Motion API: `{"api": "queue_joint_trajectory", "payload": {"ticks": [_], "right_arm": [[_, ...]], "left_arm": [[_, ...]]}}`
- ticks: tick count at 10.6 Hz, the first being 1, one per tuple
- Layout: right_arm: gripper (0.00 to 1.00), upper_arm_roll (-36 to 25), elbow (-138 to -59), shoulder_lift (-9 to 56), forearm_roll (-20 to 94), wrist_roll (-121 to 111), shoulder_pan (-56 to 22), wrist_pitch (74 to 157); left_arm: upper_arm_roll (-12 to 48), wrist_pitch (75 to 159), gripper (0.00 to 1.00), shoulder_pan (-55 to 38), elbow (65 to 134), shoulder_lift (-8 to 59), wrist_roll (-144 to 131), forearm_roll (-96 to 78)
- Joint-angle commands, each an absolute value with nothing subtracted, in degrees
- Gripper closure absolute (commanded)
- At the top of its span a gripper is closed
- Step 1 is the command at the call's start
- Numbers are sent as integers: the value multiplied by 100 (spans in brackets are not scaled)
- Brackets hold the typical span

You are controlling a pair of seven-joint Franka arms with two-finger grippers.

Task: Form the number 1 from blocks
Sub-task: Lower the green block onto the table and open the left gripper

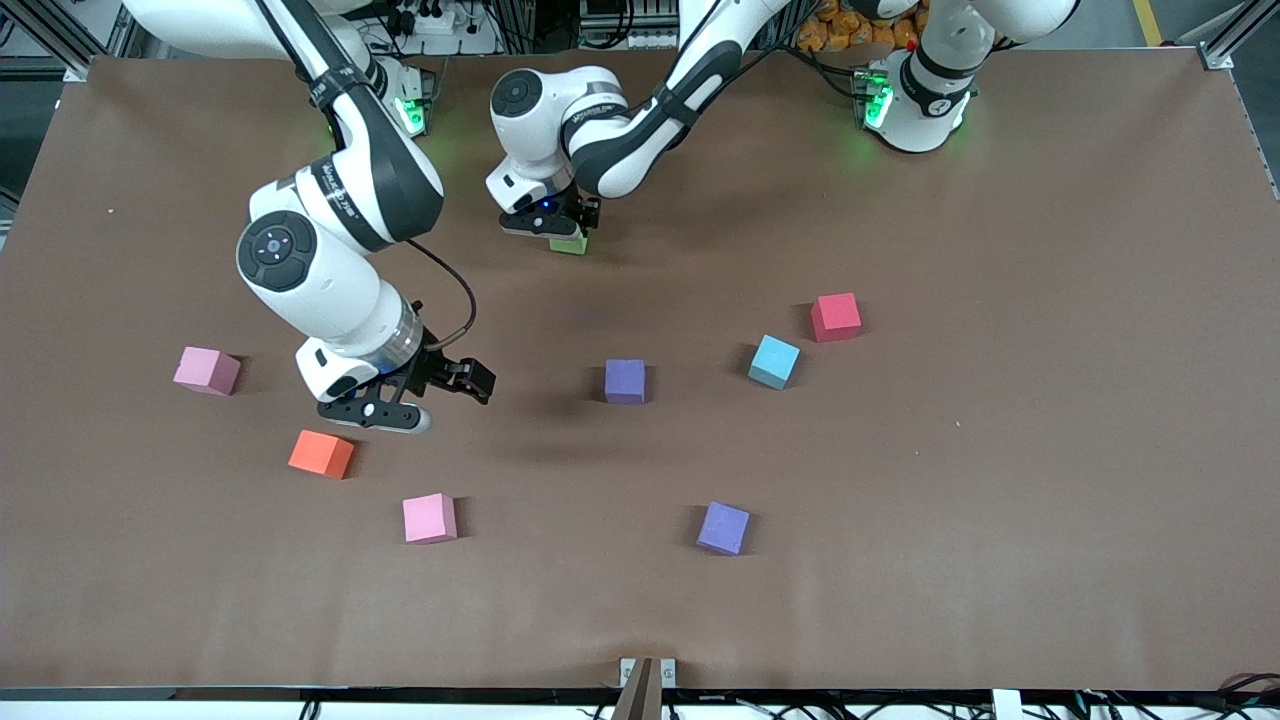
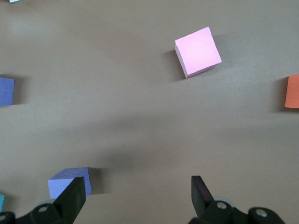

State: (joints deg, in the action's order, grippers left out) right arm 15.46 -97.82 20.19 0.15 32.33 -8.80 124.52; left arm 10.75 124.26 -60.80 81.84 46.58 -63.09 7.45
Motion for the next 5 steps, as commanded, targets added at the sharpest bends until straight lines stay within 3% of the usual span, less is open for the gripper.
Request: {"api": "queue_joint_trajectory", "payload": {"ticks": [1, 5], "right_arm": [[0, 1608, -9642, 2065, 44, 3173, -879, 12437], [0, 1600, -9519, 2057, -9, 2805, -905, 12410]], "left_arm": [[1028, 12305, 0, -6135, 8007, 4729, -6275, 896], [985, 12270, 0, -5995, 8016, 4395, -6354, 861]]}}
